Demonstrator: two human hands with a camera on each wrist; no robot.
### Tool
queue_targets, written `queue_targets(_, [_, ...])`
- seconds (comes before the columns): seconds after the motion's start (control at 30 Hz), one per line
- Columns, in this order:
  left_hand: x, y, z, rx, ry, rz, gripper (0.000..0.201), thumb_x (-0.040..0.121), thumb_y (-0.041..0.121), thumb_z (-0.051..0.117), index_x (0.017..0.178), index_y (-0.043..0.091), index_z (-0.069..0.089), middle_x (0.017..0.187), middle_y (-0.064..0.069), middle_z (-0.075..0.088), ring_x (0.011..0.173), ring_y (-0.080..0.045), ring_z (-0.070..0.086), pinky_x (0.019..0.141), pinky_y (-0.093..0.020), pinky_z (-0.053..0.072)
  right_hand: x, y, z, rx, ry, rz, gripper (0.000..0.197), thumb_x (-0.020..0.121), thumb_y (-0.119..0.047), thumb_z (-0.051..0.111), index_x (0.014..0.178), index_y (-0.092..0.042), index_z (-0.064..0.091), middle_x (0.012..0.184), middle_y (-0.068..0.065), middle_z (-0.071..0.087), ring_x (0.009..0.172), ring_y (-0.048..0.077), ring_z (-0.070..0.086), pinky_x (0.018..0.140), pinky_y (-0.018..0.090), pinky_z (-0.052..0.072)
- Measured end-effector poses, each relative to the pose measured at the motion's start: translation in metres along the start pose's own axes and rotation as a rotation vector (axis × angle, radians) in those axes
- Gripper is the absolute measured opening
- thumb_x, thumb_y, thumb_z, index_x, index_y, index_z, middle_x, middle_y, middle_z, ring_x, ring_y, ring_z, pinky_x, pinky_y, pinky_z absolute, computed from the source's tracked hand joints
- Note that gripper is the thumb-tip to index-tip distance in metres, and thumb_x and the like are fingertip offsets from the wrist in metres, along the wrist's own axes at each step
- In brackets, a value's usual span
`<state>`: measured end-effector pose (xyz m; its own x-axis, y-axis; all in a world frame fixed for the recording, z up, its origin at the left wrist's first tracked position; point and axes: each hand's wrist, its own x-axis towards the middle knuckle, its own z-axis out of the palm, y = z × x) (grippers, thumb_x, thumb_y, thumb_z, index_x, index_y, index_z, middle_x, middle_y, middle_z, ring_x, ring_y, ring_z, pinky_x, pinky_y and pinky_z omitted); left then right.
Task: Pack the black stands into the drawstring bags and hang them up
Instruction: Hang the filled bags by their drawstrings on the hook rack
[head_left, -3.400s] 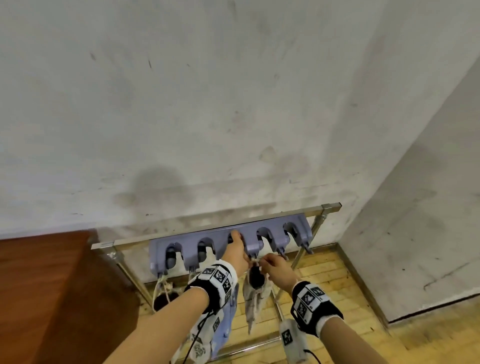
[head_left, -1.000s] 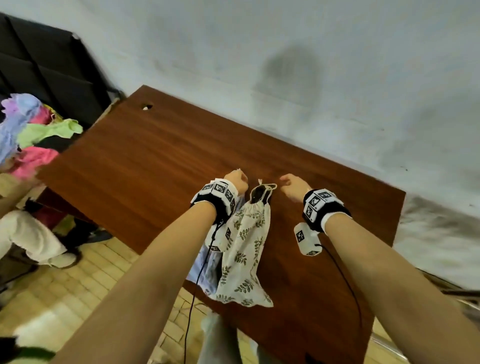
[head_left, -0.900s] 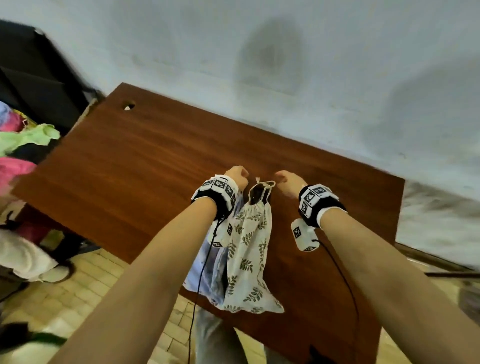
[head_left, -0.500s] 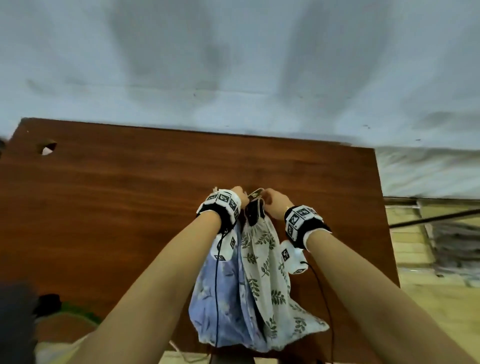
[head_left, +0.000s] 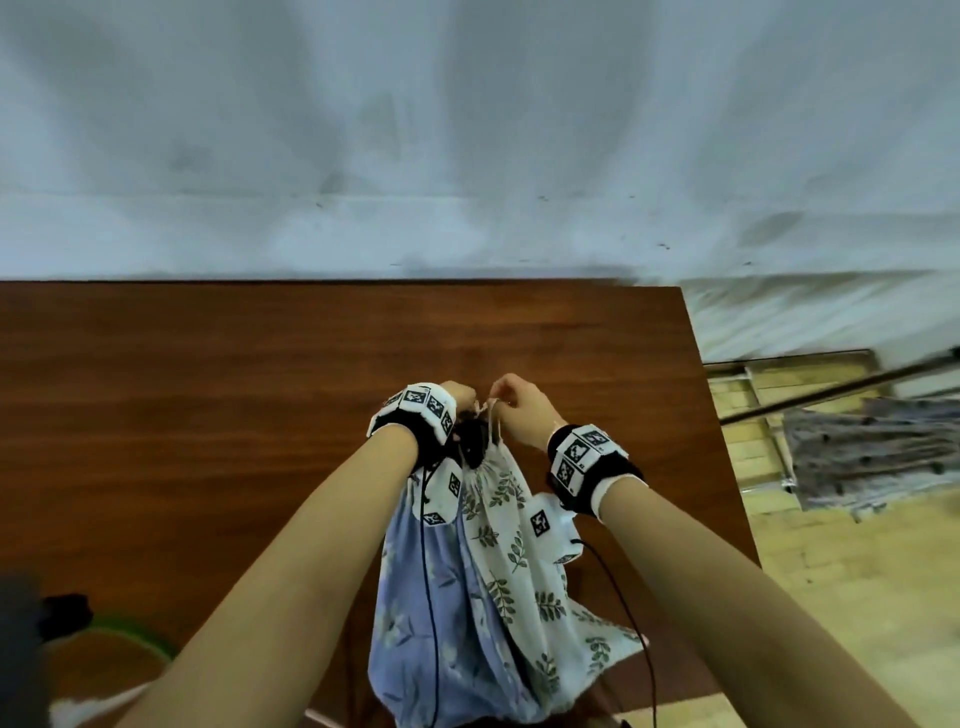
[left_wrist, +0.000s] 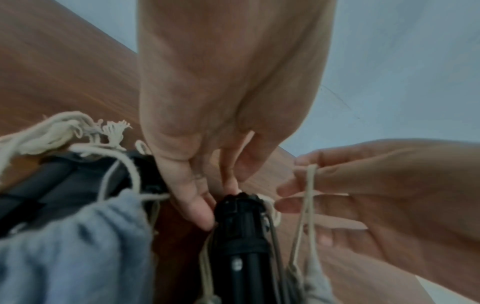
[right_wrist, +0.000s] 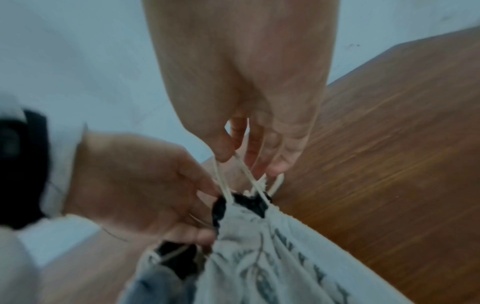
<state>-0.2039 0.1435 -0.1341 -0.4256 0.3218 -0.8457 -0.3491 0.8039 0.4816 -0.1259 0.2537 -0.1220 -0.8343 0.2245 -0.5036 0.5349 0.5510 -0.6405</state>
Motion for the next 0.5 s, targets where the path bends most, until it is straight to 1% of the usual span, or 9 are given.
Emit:
queue_targets(0.07, [0.007, 0.001, 0.001, 0.067, 0.02, -0.014, 0.026, 0.091, 0.02, 0.053, 0.067, 0.012, 0.05, 0.081, -0.009, 0.059, 0.084, -0.027, 0.054, 0.076, -0.034, 0.048, -0.006, 0.0, -0.003, 0.133, -0.035, -0.026, 0.006, 0.094, -0.013, 0.054, 0.089, -0.017, 0.052, 0.072, -0.001, 0.06, 0.056, 0.01, 0.054, 0.055, 0.022, 0.044])
queue_targets(0.17, [0.031, -0.001, 0.002, 0.371, 0.03, -0.021, 0.022, 0.078, 0.029, 0.069, 0.078, 0.008, 0.063, 0.085, -0.011, 0.067, 0.082, -0.029, 0.064, 0.077, -0.036, 0.054, -0.015, 0.0, -0.009, 0.211, -0.047, -0.047, 0.014, 0.091, -0.021, 0.063, 0.08, -0.02, 0.054, 0.065, 0.0, 0.06, 0.055, 0.014, 0.054, 0.055, 0.027, 0.046])
queue_targets(0.2, [0.033, -0.002, 0.003, 0.399, 0.028, -0.018, 0.027, 0.076, 0.033, 0.07, 0.079, 0.008, 0.062, 0.088, -0.011, 0.067, 0.082, -0.03, 0.064, 0.078, -0.037, 0.053, -0.016, 0.001, -0.012, 0.231, -0.046, -0.047, 0.015, 0.091, -0.022, 0.064, 0.079, -0.019, 0.056, 0.064, 0.0, 0.059, 0.053, 0.012, 0.054, 0.054, 0.025, 0.046])
queue_targets(0.27, [0.031, 0.003, 0.003, 0.41, 0.031, -0.02, 0.032, 0.077, 0.041, 0.068, 0.07, 0.012, 0.055, 0.088, -0.012, 0.065, 0.08, -0.028, 0.063, 0.081, -0.037, 0.051, -0.018, 0.001, -0.023, 0.279, -0.033, -0.022, 0.017, 0.09, -0.022, 0.066, 0.077, -0.016, 0.057, 0.063, 0.0, 0.059, 0.047, 0.007, 0.052, 0.05, 0.02, 0.045])
queue_targets(0.33, [0.02, 0.012, 0.002, 0.352, -0.011, -0.005, 0.032, 0.085, 0.04, 0.062, 0.069, 0.014, 0.054, 0.09, -0.012, 0.065, 0.08, -0.026, 0.06, 0.078, -0.032, 0.049, -0.022, 0.002, -0.034, 0.335, -0.038, -0.008, 0.017, 0.088, -0.022, 0.068, 0.077, -0.015, 0.058, 0.065, 0.002, 0.059, 0.05, 0.013, 0.053, 0.049, 0.022, 0.045])
queue_targets(0.37, [0.015, 0.016, 0.002, 0.283, -0.051, -0.025, 0.029, 0.088, 0.036, 0.061, 0.074, 0.011, 0.057, 0.091, -0.014, 0.064, 0.08, -0.025, 0.059, 0.075, -0.03, 0.049, -0.024, 0.002, -0.039, 0.352, -0.045, 0.0, 0.017, 0.088, -0.023, 0.069, 0.077, -0.015, 0.058, 0.065, 0.002, 0.059, 0.051, 0.016, 0.053, 0.049, 0.023, 0.045])
queue_targets(0.43, [0.009, 0.023, 0.005, 0.104, -0.134, -0.076, 0.024, 0.092, 0.026, 0.059, 0.083, 0.005, 0.058, 0.091, -0.016, 0.062, 0.076, -0.028, 0.061, 0.072, -0.035, 0.055, -0.031, 0.003, -0.049, 0.391, -0.052, 0.019, 0.018, 0.086, -0.023, 0.07, 0.075, -0.015, 0.058, 0.062, -0.001, 0.058, 0.048, 0.016, 0.051, 0.046, 0.022, 0.043])
queue_targets(0.47, [0.006, 0.027, 0.006, 0.038, -0.153, -0.095, 0.02, 0.092, 0.021, 0.059, 0.084, 0.003, 0.057, 0.091, -0.017, 0.063, 0.076, -0.029, 0.062, 0.077, -0.038, 0.056, -0.034, 0.004, -0.054, 0.417, -0.051, 0.032, 0.018, 0.086, -0.022, 0.071, 0.075, -0.015, 0.058, 0.062, -0.001, 0.057, 0.046, 0.014, 0.05, 0.045, 0.022, 0.041])
queue_targets(0.5, [0.006, 0.03, 0.009, 0.003, -0.152, -0.092, 0.016, 0.092, 0.016, 0.059, 0.085, 0.002, 0.057, 0.096, -0.018, 0.065, 0.081, -0.03, 0.065, 0.085, -0.042, 0.055, -0.038, 0.005, -0.059, 0.443, -0.049, 0.041, 0.018, 0.085, -0.021, 0.072, 0.075, -0.015, 0.058, 0.062, 0.0, 0.056, 0.045, 0.013, 0.05, 0.045, 0.021, 0.041])
